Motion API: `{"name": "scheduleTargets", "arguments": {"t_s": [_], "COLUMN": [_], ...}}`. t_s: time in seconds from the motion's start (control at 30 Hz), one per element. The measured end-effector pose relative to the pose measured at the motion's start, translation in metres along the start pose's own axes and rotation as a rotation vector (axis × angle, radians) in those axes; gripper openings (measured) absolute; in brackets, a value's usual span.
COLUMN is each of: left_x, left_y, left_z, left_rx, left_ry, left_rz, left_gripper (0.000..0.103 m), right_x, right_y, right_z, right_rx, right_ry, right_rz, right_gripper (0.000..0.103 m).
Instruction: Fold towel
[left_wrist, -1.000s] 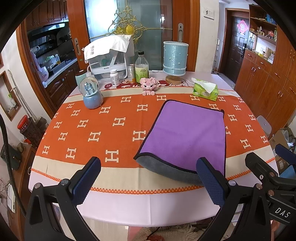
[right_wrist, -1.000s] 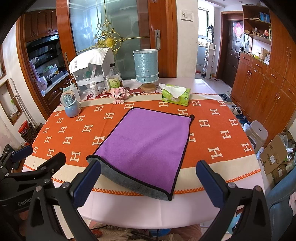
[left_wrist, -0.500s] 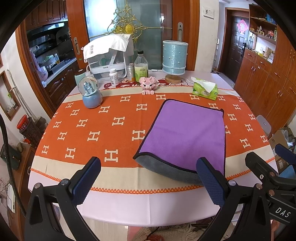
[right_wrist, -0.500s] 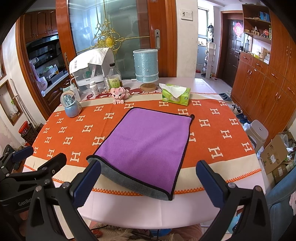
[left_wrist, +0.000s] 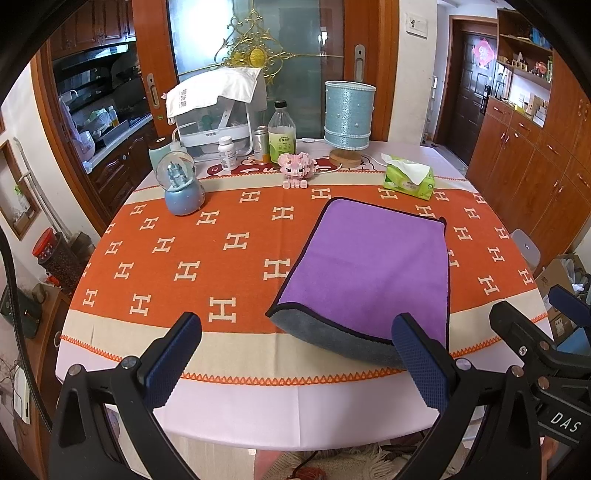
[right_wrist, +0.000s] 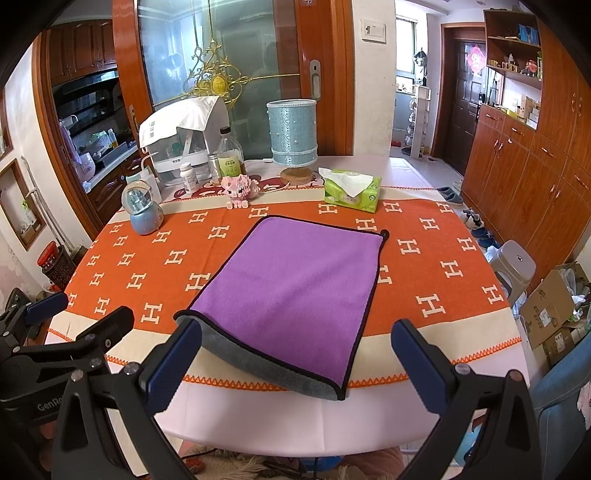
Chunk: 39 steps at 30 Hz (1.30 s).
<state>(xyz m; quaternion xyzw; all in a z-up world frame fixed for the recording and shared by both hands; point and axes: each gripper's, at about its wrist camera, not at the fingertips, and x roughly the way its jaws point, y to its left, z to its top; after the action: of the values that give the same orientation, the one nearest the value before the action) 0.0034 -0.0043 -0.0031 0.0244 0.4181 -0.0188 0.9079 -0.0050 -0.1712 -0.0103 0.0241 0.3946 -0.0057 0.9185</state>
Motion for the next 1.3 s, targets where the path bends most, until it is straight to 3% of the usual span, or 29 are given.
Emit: {"name": "scheduleTargets", "arguments": {"t_s": [1.3], "left_x": [-0.003], "left_y": [0.011], "left_z": [-0.003], "left_rx": [-0.020], "left_ry": [-0.019], "left_rz": [0.001], "left_gripper": [0.102], "right_x": [0.002], "right_y": [0.001], "right_z": [0.000], "right_rx": [0.011], "right_ry": [0.003], "right_rz": [-0.004], "right_gripper": [0.103]}}
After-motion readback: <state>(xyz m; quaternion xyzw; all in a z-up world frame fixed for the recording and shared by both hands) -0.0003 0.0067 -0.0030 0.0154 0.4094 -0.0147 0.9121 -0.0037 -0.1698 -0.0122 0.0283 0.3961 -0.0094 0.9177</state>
